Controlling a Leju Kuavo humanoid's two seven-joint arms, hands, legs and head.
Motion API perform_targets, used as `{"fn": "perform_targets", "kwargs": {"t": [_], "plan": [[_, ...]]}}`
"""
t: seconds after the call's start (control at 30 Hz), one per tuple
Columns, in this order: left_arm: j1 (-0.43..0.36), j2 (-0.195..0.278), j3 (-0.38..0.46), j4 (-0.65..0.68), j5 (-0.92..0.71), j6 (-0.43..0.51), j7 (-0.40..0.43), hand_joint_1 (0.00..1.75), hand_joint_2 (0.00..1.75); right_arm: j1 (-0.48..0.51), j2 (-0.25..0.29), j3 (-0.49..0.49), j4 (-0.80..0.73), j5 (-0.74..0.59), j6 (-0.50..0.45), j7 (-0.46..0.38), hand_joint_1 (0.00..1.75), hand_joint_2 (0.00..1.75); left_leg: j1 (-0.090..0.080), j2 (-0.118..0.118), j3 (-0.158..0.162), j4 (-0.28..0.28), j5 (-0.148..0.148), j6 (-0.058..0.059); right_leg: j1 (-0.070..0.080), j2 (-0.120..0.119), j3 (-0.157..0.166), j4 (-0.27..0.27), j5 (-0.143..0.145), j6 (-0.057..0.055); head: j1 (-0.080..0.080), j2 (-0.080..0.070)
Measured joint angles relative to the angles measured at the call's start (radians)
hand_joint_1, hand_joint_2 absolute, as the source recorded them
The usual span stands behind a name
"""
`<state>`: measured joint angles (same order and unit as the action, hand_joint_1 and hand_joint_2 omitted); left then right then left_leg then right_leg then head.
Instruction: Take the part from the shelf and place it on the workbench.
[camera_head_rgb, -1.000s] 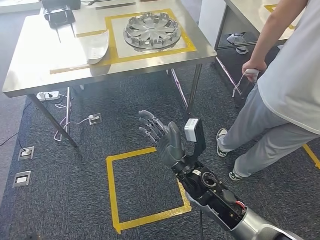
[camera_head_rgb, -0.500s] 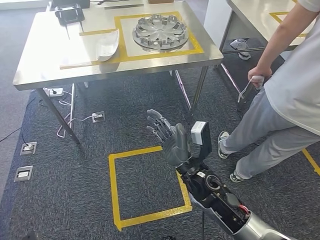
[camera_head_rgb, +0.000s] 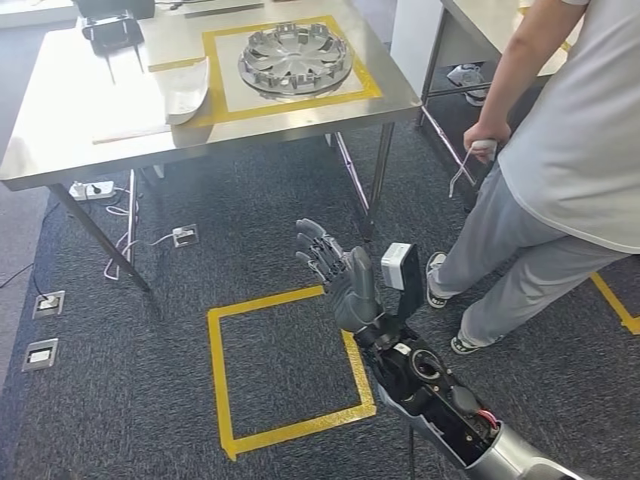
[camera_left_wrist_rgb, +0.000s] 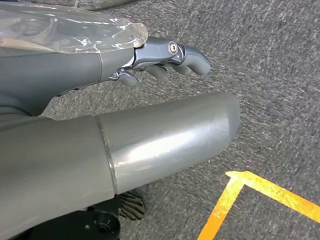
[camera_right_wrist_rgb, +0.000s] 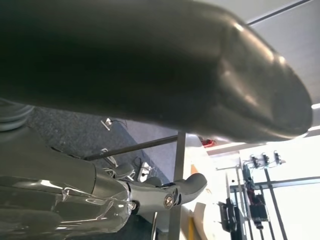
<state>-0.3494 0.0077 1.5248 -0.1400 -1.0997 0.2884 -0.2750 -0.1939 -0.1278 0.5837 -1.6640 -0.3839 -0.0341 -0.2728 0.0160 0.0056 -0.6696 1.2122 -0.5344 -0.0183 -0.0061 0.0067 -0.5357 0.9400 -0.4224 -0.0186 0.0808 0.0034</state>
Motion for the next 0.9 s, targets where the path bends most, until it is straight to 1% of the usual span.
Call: {"fn": "perform_targets", "kwargs": {"t": [0.03,0.07,0.1,0.13,0.17,0.23,0.27,0.3,0.33,0.37,0.4,0.43,0.47,0.5,0.53,0.57,0.6,0.63,0.67,0.7,0.73,0.77,0.8,0.83,0.9], "plan": [[0.0,0.001,0.0,0.0,0.003,0.0,0.0,0.0,0.0,0.002,0.0,-0.001,-0.001,0.0,-0.001,0.0,0.0,0.0,0.0,-0.002,0.036,-0.069,0.036,0.004,0.0,0.003,0.0,0.001,0.0,0.001,0.0,0.0],[0.0,0.003,0.0,0.0,0.007,0.0,-0.001,0.0,0.0,0.002,0.0,-0.001,-0.003,0.0,-0.001,0.0,0.0,0.0,-0.001,-0.007,0.075,-0.144,0.065,0.008,0.002,0.005,-0.002,0.004,0.0,0.003,-0.001,0.0],[-0.001,0.004,0.0,0.0,0.011,0.0,-0.002,0.0,0.0,0.002,0.0,-0.002,-0.004,0.0,-0.001,0.0,0.0,0.0,-0.001,-0.011,0.104,-0.203,0.084,0.012,0.003,0.009,-0.005,0.008,0.0,0.006,-0.001,0.0],[0.0,0.006,0.0,0.0,0.015,0.0,-0.003,0.0,0.0,0.002,0.0,-0.003,-0.004,0.0,-0.001,0.0,0.0,0.0,-0.003,-0.015,0.121,-0.24,0.092,0.015,0.004,0.011,-0.008,0.012,-0.001,0.011,-0.001,0.0],[0.001,0.008,0.0,0.0,0.019,0.0,-0.005,0.0,0.0,0.002,0.0,-0.003,-0.004,0.0,-0.001,0.0,0.0,0.0,-0.005,-0.017,0.126,-0.254,0.092,0.018,0.006,0.014,-0.011,0.014,0.0,0.017,0.0,0.0],[0.004,0.008,0.0,0.0,0.027,-0.004,-0.008,0.0,0.0,0.001,0.0,-0.005,-0.005,0.0,-0.001,0.0,0.0,0.0,-0.003,-0.013,0.126,-0.259,0.096,0.028,0.004,0.016,-0.014,0.015,0.0,0.028,0.001,0.0],[0.004,0.008,0.0,0.0,0.03,-0.006,-0.01,0.0,0.0,0.0,0.0,-0.005,-0.005,0.0,-0.001,0.0,0.0,0.0,-0.001,-0.011,0.126,-0.262,0.099,0.033,0.004,0.013,-0.02,0.026,-0.01,0.035,0.002,0.0],[0.005,0.008,0.0,0.0,0.033,-0.009,-0.012,0.0,0.0,-0.002,0.0,-0.006,-0.005,0.0,-0.001,0.0,0.0,0.0,0.002,-0.008,0.126,-0.265,0.102,0.038,0.002,0.01,-0.033,0.056,-0.031,0.041,0.006,0.0],[0.006,0.008,0.0,0.0,0.036,-0.011,-0.014,0.0,0.0,-0.004,0.0,-0.007,-0.004,0.0,-0.002,0.0,0.0,0.0,0.002,-0.005,0.125,-0.266,0.104,0.041,0.0,0.006,-0.056,0.109,-0.064,0.047,0.011,0.0],[0.008,0.009,0.0,0.0,0.038,-0.013,-0.016,0.0,0.0,-0.007,0.0,-0.007,-0.004,0.0,-0.002,0.0,0.0,0.0,0.002,-0.002,0.124,-0.266,0.104,0.043,-0.002,0.003,-0.085,0.179,-0.101,0.052,0.015,0.0],[0.01,0.009,0.0,0.0,0.039,-0.014,-0.016,0.0,0.0,-0.009,0.0,-0.007,-0.004,0.0,-0.003,0.0,0.0,0.0,0.002,0.002,0.124,-0.265,0.104,0.044,-0.004,0.003,-0.114,0.25,-0.132,0.056,0.017,0.0],[0.013,0.009,0.0,0.0,0.04,-0.016,-0.016,0.0,0.0,-0.01,0.0,-0.007,-0.003,0.0,-0.004,0.0,0.0,0.0,0.002,0.005,0.123,-0.265,0.104,0.044,-0.005,0.002,-0.133,0.3,-0.147,0.06,0.018,0.0],[0.014,0.01,0.0,0.0,0.04,-0.017,-0.016,0.0,0.0,-0.01,0.0,-0.007,-0.002,0.0,-0.005,0.0,0.0,0.0,0.002,0.008,0.123,-0.264,0.104,0.044,-0.007,0.001,-0.135,0.312,-0.142,0.062,0.018,0.0],[0.015,0.01,0.0,0.0,0.041,-0.018,-0.016,0.0,0.0,-0.01,0.0,-0.007,-0.002,0.0,-0.006,0.0,0.0,0.0,0.003,0.01,0.124,-0.264,0.104,0.043,-0.008,-0.001,-0.118,0.282,-0.118,0.062,0.019,0.0],[0.015,0.01,0.0,0.0,0.041,-0.019,-0.016,0.0,0.0,-0.011,0.0,-0.007,-0.002,0.0,-0.006,0.0,0.0,0.0,0.003,0.011,0.125,-0.264,0.103,0.042,-0.01,-0.006,-0.085,0.218,-0.082,0.062,0.02,0.0],[0.015,0.01,0.0,0.0,0.041,-0.019,-0.016,0.0,0.0,-0.013,0.0,-0.007,-0.002,0.0,-0.006,0.0,0.0,0.0,0.003,0.012,0.126,-0.263,0.103,0.039,-0.01,-0.014,-0.048,0.145,-0.052,0.059,0.021,0.0],[0.015,0.01,0.0,0.0,0.041,-0.019,-0.016,0.0,0.0,-0.015,0.0,-0.007,-0.002,0.0,-0.006,-0.001,0.0,0.0,0.001,0.013,0.126,-0.262,0.102,0.035,-0.008,-0.022,-0.017,0.08,-0.031,0.055,0.022,0.0],[0.016,0.01,0.0,0.0,0.041,-0.019,-0.016,0.0,0.0,-0.017,0.0,-0.007,-0.002,0.0,-0.006,-0.001,0.0,0.0,-0.001,0.016,0.124,-0.261,0.103,0.029,-0.005,-0.027,0.001,0.039,-0.024,0.05,0.022,0.0],[0.016,0.01,0.0,0.0,0.041,-0.019,-0.016,0.0,0.0,-0.019,0.0,-0.007,-0.002,0.0,-0.006,-0.001,0.0,0.0,-0.002,0.018,0.122,-0.261,0.105,0.023,-0.002,-0.029,0.008,0.022,-0.026,0.043,0.02,0.0],[0.016,0.011,0.0,0.0,0.041,-0.019,-0.016,0.0,0.0,-0.02,0.0,-0.007,-0.002,0.0,-0.006,-0.001,0.0,0.0,-0.003,0.022,0.119,-0.262,0.107,0.017,0.0,-0.025,0.009,0.017,-0.027,0.037,0.019,0.0],[0.016,0.011,0.0,0.0,0.041,-0.019,-0.016,0.0,0.0,-0.021,0.0,-0.008,-0.002,0.0,-0.006,-0.001,0.0,0.0,-0.003,0.026,0.117,-0.262,0.107,0.011,-0.002,-0.021,0.009,0.015,-0.024,0.029,0.017,0.0],[0.016,0.012,0.0,0.0,0.041,-0.019,-0.016,0.0,0.0,-0.021,0.0,-0.008,-0.002,0.0,-0.005,-0.002,0.0,0.0,-0.002,0.025,0.113,-0.254,0.1,0.007,-0.004,-0.016,0.01,0.011,-0.02,0.022,0.015,0.0],[0.015,0.012,0.0,0.0,0.043,-0.019,-0.016,0.0,0.0,-0.021,0.0,-0.008,-0.002,0.0,-0.005,-0.003,0.0,0.0,-0.001,0.022,0.103,-0.231,0.083,0.003,-0.005,-0.013,0.01,0.007,-0.015,0.015,0.011,0.0],[0.015,0.013,0.0,0.0,0.046,-0.019,-0.016,0.0,0.0,-0.021,0.0,-0.008,-0.002,0.0,-0.005,-0.004,0.0,0.0,-0.001,0.017,0.081,-0.184,0.055,0.0,-0.007,-0.01,0.01,0.003,-0.011,0.009,0.007,0.0],[0.017,0.015,0.0,0.0,0.057,-0.019,-0.016,0.0,0.0,-0.02,0.0,-0.008,-0.002,-0.001,-0.005,-0.006,0.0,0.0,0.0,0.006,0.015,-0.045,-0.009,-0.002,-0.004,-0.004,0.006,0.003,-0.009,0.003,0.0,0.0]]}}
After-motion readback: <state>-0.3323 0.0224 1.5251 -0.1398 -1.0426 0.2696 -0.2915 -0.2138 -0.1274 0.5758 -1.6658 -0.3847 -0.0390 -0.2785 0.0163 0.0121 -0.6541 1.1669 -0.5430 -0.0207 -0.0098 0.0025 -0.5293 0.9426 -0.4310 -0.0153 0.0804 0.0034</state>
